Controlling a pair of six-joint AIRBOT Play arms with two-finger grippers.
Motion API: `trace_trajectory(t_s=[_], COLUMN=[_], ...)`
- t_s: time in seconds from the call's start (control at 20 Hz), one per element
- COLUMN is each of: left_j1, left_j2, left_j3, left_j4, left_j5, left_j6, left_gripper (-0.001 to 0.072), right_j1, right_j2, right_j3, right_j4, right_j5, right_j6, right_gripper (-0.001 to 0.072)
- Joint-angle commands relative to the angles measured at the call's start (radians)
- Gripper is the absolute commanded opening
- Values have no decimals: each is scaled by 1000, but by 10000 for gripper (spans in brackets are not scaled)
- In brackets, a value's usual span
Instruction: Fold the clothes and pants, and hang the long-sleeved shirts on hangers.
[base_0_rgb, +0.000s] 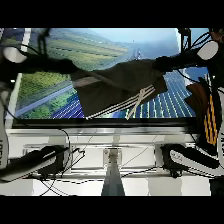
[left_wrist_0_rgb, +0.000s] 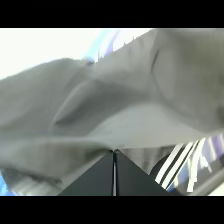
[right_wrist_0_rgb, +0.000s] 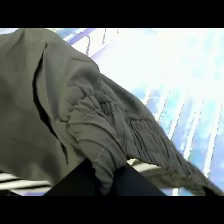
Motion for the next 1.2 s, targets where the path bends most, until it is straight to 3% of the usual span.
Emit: trace_trajectory(t_s=[0.0, 0.1, 0.25, 0.35, 0.5, 0.55, 0.7, 0.8, 0.95, 1.0, 1.15], left_j1=[35, 23, -43, -103, -193, -222, -296, -319, -319, -319, -319], left_j2=[68, 70, 70, 70, 70, 70, 70, 70, 70, 70, 70], left_j3=[46, 13, -169, -319, -481, -509, -524, -524, -524, -524, -524], left_j4=[79, 118, 110, 110, 95, 95, 95, 95, 96, 96, 95], left_j5=[-85, -183, -146, -40, 218, 286, 430, 470, 473, 474, 474], left_j6=[-5, -23, -30, -34, -33, -33, -33, -33, -33, -33, -33], left_gripper=[4, 3, 3, 4, 5, 5, 5, 5, 5, 5, 5], right_j1=[-1, -1, 0, -1, -1, -1, -1, -20, -125, -171, -306], right_j2=[4, -6, -42, -77, -114, -121, -122, -122, -122, -122, -127], right_j3=[19, -5, -84, -145, -210, -213, -208, -188, -137, -122, -111], right_j4=[-64, -148, -160, -187, -259, -272, -359, -466, -454, -435, -232], right_j5=[64, 85, 65, 68, 63, 58, -6, -18, 17, 39, 129], right_j6=[-14, -14, -15, -15, -12, -12, 52, 127, 147, 117, -106], right_gripper=[40, 40, 40, 40, 43, 80, 498, 518, 520, 508, 481])
